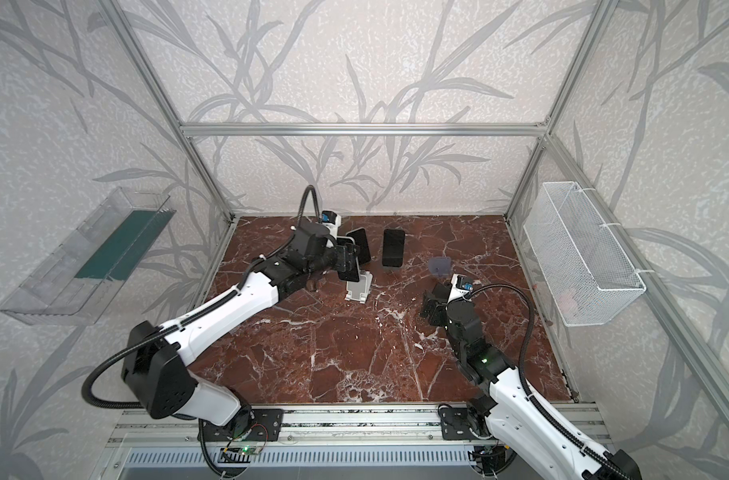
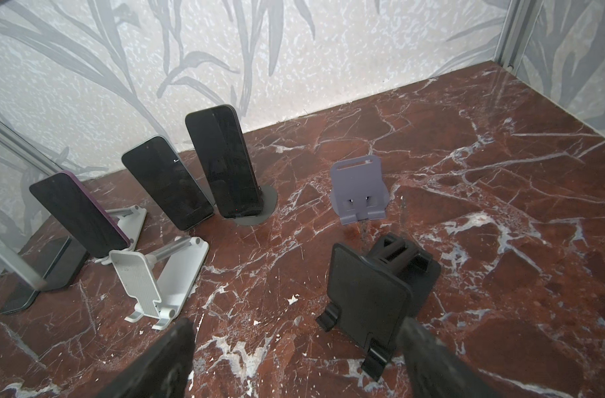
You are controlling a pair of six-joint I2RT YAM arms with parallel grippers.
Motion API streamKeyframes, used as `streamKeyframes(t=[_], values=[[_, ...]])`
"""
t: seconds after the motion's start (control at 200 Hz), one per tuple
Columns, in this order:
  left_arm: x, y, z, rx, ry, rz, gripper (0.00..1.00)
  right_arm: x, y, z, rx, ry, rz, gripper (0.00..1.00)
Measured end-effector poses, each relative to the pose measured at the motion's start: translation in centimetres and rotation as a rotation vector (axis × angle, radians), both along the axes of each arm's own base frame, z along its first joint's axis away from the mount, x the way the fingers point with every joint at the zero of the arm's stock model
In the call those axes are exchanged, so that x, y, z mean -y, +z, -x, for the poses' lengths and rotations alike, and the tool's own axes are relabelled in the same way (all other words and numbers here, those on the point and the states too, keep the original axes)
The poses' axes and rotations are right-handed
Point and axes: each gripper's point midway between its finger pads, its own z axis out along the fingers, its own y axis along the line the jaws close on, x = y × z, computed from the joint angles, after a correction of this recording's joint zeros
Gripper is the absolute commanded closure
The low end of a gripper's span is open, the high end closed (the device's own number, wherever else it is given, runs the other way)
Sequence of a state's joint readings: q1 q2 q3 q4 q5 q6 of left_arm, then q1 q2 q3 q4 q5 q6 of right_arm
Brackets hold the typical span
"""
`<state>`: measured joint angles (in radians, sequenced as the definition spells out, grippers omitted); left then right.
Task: Remove the phone from the phone stand
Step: 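Lift the silver-framed phone up off the white stand with the left gripper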
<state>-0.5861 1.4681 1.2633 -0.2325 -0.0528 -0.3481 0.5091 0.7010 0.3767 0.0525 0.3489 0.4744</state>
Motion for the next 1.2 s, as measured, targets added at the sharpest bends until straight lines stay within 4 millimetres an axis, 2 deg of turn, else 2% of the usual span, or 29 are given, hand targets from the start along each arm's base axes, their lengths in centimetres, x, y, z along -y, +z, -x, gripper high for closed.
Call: streamKeyframes(t=[0.095, 0.2, 0.36, 0.555, 0.685, 0.94, 1.2], values=[[-3.1, 0.9, 0.6, 0.001, 0.052, -0.013, 0.33, 0.1, 0.3, 0.1, 0.009, -0.003, -0.007, 0.08], [-5.3, 0.4, 2.3, -0.030, 0.075, -0.058, 0.34, 0.4, 0.1, 0.1, 0.006, -0.019, 0.001, 0.07], [-8.0, -1.8, 5.2, -0.110, 0.091, -0.129, 0.32, 0.5, -0.2, 0.1, 0.001, -0.021, 0.004, 0.07], [-11.1, -4.8, 6.8, -0.232, 0.136, -0.202, 0.33, 0.5, -0.6, 0.2, -0.008, -0.022, 0.005, 0.07], [-12.3, -6.3, 7.1, -0.292, 0.145, -0.244, 0.34, 0.4, -1.0, 0.1, -0.019, -0.021, 0.010, 0.07], [-13.5, -10.7, 6.9, -0.451, 0.152, -0.305, 0.37, 0.4, -1.0, 0.1, -0.020, -0.019, 0.009, 0.07], [-14.0, -12.0, 6.7, -0.500, 0.175, -0.303, 0.37, 0.3, -1.1, 0.0, -0.022, -0.019, 0.011, 0.07]])
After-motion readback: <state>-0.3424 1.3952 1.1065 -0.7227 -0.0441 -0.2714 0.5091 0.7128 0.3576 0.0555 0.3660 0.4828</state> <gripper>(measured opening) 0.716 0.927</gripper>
